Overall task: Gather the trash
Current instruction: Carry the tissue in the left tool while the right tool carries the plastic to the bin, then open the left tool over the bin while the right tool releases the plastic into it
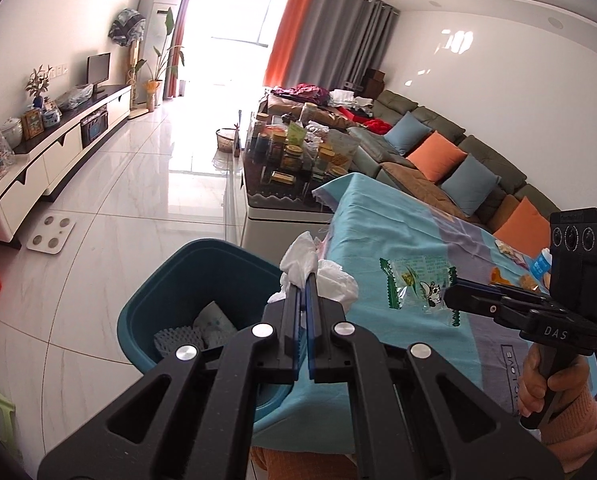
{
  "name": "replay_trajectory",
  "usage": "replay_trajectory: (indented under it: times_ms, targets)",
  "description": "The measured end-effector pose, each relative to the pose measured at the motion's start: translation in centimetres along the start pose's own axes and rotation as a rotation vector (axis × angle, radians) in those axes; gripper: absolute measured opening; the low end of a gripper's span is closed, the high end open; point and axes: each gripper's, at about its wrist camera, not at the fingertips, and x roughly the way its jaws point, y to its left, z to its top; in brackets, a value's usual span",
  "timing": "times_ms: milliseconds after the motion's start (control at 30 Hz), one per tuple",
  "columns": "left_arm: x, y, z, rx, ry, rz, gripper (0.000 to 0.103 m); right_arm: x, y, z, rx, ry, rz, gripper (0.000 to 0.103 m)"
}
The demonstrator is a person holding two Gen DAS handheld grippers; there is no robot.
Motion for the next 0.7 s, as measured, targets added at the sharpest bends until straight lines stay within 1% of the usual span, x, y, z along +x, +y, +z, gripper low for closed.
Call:
replay_trajectory:
  times_ms: [100, 300, 500, 700]
  targets:
    - [0.2, 1.2, -0.3, -0.017, 0.009, 0.014, 0.003, 1.1, 0.6, 0.4, -0.01, 0.017, 0.007, 0.013]
    - [1.1, 2.4, -0.7, -0.047, 0.027, 0.035, 0.003, 3.1, 1.2, 0.9, -0.018, 0.047, 0.015, 0.013]
    - [2.6, 3.6, -1.1, -0.076, 0.051, 0.064, 0.003, 5.3, 1.4, 1.6, -0.012, 0.076, 0.015, 0.014]
    - [3.9, 4.8, -1.5, -0.098, 0.076, 0.078, 0.003, 7.4, 1.7, 1.9, -0.013, 0.105, 0.009, 0.014]
